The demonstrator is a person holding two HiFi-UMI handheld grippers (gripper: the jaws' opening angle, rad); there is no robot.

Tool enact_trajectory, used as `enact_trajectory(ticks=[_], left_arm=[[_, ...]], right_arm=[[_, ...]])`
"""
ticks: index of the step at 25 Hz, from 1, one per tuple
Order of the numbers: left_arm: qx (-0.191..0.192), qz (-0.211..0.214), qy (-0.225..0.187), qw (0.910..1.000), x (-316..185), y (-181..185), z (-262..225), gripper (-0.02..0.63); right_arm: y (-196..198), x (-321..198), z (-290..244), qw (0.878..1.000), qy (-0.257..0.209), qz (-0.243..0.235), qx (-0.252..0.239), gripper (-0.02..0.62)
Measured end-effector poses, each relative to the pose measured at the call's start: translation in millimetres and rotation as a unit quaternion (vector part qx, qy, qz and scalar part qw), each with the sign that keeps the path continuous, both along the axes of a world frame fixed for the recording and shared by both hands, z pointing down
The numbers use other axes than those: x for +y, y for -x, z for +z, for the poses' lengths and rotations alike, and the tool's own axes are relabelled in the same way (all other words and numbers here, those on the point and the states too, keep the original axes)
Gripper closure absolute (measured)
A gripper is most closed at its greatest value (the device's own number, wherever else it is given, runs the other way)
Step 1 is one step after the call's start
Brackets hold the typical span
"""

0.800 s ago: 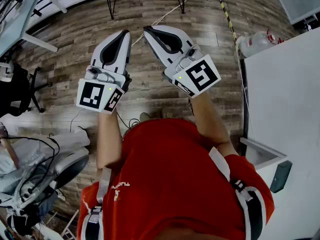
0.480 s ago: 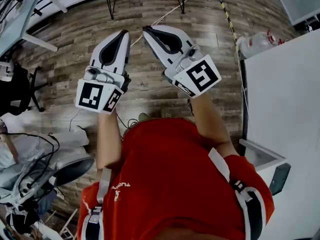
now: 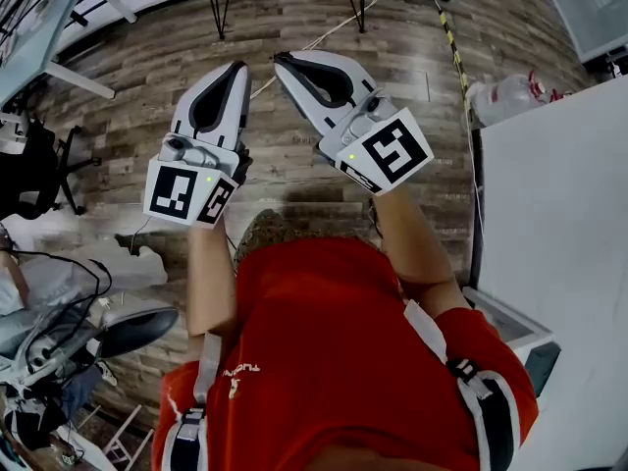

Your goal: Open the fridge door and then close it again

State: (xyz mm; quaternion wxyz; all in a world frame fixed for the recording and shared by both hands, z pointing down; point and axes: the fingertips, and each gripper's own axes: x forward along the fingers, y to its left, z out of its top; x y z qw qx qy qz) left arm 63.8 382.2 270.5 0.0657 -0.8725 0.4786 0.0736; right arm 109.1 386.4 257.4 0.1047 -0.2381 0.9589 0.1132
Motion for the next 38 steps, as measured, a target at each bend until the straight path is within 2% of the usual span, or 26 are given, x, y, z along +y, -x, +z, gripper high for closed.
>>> enact_trajectory(ticks=[4,12,14,19,25,31,38], left_arm=[[-0.006,-0.009,0.003,0.9999,-43.6,-13.3,16.8,0.597],[-0.006,-0.011,0.001,0.9999,-101.1,3.8,22.8,0.597],[-0.001,-0.008,0.0,1.0,-122.5,17.5,21.7,0.597],[0.013,0.006,-0.001,0.9999,-180.5,92.7,5.9,0.597],[0.006,0.02,-0.009,0.9997,-242.5,98.2,6.5,0.597],[0.011,0.044,-0.013,0.9989,-296.7,130.0,7.0,0.597],[0.02,0.062,-0.008,0.9978,-349.2,154.5,9.3,0.597]], right_arm=[[-15.8,-45.1,18.9,1.0,0.005,-0.006,-0.009,0.571],[-0.5,-101.5,22.1,1.0,0.001,-0.008,-0.01,0.571],[13.1,-122.2,20.7,1.0,0.0,-0.006,-0.006,0.571],[89.0,-180.1,2.2,1.0,0.0,0.008,0.009,0.571],[96.2,-243.6,-1.4,1.0,-0.011,0.02,0.009,0.571],[133.8,-299.2,-4.6,0.999,-0.021,0.035,0.019,0.571],[159.3,-350.7,-1.9,0.998,-0.019,0.05,0.032,0.571]])
